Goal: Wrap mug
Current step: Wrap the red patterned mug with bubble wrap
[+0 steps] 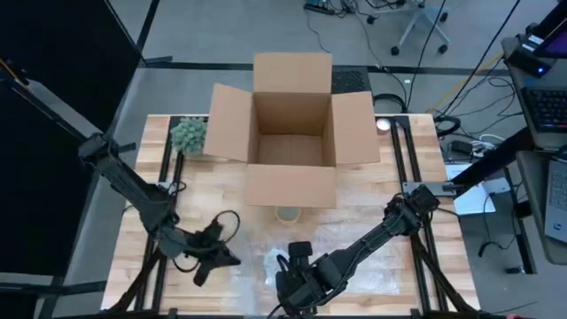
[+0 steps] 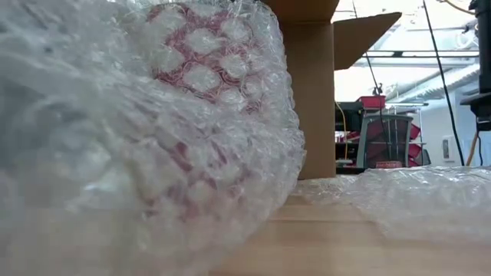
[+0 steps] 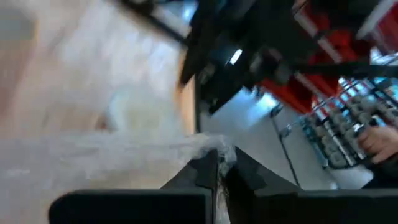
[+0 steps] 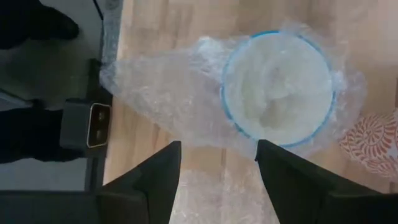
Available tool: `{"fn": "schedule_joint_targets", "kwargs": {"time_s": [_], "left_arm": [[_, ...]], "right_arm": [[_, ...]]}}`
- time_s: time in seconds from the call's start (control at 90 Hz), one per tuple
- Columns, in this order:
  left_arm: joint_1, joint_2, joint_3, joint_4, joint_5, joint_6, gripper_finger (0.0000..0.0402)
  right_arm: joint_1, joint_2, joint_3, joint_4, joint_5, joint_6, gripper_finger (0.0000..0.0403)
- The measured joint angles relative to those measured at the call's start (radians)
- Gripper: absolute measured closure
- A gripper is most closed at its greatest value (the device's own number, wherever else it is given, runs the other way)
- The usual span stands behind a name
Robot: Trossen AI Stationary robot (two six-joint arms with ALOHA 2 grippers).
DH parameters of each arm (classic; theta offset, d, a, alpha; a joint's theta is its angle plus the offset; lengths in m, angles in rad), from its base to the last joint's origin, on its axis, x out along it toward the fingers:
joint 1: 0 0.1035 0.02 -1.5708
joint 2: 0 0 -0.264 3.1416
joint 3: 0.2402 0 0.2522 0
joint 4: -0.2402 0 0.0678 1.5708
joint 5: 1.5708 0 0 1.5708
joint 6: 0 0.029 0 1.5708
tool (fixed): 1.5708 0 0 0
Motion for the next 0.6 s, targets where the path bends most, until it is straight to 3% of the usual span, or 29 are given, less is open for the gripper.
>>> {"fn": "schedule_joint_targets", "kwargs": {"time_s": [0.289,0.6], "left_arm": [[0.116,0.095,0.136,0.017,0.061,0.261,0.0401],[0.204,0.33,0.202,0.157,0.2,0.302,0.0401]], "right_arm": [[0.019,0.0,0.0,0.0,0.0,0.078,0.0206],[0.057,-0.033,0.0,-0.088,-0.029,0.199,0.0206]]}}
